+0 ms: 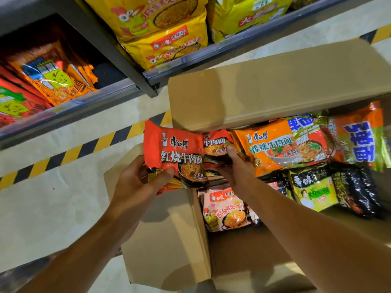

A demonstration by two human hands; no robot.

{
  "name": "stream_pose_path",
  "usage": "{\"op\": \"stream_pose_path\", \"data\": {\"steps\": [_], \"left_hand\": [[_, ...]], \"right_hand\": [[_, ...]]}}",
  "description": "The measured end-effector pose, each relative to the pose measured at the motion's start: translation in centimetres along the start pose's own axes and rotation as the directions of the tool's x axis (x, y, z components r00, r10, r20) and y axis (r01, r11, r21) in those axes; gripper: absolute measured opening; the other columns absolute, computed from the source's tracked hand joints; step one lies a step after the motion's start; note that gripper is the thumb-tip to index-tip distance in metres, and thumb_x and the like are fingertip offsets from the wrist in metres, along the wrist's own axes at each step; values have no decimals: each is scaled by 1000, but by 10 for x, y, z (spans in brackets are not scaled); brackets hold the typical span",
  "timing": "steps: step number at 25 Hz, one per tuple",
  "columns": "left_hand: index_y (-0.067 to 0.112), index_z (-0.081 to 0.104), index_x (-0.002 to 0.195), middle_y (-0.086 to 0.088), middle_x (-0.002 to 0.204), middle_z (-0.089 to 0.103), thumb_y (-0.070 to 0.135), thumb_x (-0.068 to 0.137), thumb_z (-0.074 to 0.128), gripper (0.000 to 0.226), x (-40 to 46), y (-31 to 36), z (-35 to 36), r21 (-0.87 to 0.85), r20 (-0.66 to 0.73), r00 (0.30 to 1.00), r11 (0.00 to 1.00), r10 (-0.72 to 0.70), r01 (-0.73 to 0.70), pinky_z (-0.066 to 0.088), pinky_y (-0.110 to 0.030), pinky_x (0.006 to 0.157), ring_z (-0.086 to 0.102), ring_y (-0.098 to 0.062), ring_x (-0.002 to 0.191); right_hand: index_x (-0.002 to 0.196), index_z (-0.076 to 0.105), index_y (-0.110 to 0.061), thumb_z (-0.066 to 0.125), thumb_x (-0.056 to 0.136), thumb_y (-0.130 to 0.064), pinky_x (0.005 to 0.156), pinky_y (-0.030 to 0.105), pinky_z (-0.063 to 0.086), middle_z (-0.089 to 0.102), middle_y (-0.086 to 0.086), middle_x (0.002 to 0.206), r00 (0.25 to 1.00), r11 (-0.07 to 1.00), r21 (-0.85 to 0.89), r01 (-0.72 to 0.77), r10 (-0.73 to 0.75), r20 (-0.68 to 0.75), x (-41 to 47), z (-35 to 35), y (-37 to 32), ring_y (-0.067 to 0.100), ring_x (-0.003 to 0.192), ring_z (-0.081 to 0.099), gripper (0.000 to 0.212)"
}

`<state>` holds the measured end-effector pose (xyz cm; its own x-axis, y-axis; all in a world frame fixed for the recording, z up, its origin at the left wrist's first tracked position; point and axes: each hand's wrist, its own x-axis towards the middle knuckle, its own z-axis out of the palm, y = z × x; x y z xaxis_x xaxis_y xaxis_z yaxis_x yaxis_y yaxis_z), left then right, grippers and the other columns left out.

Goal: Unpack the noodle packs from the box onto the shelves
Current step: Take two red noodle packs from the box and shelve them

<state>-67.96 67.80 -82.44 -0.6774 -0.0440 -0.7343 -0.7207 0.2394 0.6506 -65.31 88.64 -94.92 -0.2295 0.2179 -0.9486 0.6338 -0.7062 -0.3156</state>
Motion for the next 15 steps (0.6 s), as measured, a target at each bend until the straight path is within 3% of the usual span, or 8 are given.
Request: {"op": "stream_pose_path", "data": {"steps": [2,5,8,13,15], "left_hand": [[27,64,122,8,107,75,19,83,75,41,-6,2,-2,-14,-7,1000,1000,10,-11,58,-33,80,72,-10,96],[22,64,124,3,109,75,15,86,72,40,-17,10,-8,-36,0,1000,999,16,-16,57,-39,86,72,-15,99],[19,64,123,-1,111,75,15,85,73,39,-36,24,-15,-49,-24,1000,999,19,-20,55,-46,93,72,-20,102],[22,65,120,0,108,75,13,85,73,37,-89,73,-21,-86,-82,995,994,56,-63,54,-46,95,72,-19,100],[21,64,122,-1,109,75,12,85,73,39,-119,103,-24,-102,-95,991,990,92,-101,55,-43,91,72,-20,99]], "right_hand": [[119,56,3,70,91,-15,56,28,62,71,21,113,999,999,-35,-31,31,9,-7,-4,-2,26,77,73,36],[124,56,5,60,97,-5,72,36,63,65,23,123,997,989,-142,-34,42,58,-18,-17,-8,32,97,70,29],[118,59,-4,54,100,-3,83,47,60,64,19,125,997,961,-276,23,-2,74,-46,-32,-25,36,109,66,19],[120,55,-13,57,98,-1,82,45,58,65,6,110,984,907,-380,179,-159,85,-122,-51,-70,28,101,65,25],[133,55,-9,57,98,-2,91,49,57,67,11,120,970,876,-417,243,-210,124,-162,-55,-95,28,104,66,36]]}}
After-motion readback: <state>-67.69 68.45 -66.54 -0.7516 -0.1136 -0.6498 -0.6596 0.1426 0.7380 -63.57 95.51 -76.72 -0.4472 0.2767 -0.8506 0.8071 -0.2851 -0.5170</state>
